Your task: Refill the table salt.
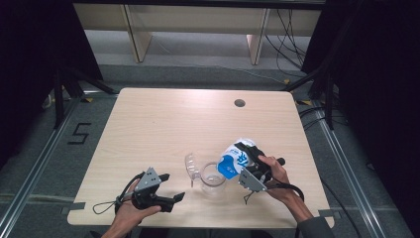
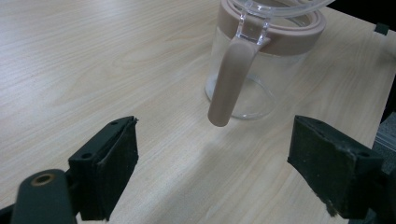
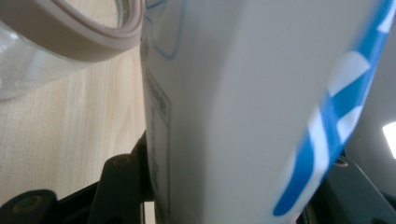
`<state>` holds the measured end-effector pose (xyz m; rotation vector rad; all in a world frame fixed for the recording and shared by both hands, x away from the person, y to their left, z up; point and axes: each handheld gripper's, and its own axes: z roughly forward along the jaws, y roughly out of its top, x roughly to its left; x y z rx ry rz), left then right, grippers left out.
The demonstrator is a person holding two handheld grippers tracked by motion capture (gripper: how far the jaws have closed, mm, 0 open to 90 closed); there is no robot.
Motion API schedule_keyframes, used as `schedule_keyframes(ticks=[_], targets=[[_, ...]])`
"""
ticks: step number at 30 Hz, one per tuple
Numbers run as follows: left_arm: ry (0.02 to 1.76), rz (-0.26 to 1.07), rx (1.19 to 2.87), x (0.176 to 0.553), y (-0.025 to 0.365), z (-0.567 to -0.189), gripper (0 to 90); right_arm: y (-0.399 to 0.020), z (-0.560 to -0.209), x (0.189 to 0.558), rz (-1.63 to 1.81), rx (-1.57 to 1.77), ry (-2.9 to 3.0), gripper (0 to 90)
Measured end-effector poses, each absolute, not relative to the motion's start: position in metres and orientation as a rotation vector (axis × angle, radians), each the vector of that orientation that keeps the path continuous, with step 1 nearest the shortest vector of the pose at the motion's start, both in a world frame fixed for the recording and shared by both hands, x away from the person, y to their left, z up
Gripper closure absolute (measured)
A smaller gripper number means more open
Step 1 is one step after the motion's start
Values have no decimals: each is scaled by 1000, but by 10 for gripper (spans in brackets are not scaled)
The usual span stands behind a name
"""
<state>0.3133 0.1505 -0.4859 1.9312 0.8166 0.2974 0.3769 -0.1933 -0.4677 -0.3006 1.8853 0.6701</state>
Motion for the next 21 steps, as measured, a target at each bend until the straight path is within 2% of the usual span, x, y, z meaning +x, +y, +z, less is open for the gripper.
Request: schedule_keyframes(ticks=[19,21], targets=[[816,297,1931,313,151,-486,152,-190,-468,373,622,-329,1857,485],[818,296,1930,313,151,-486,152,-188,-463,376,593,-413,1822,485]])
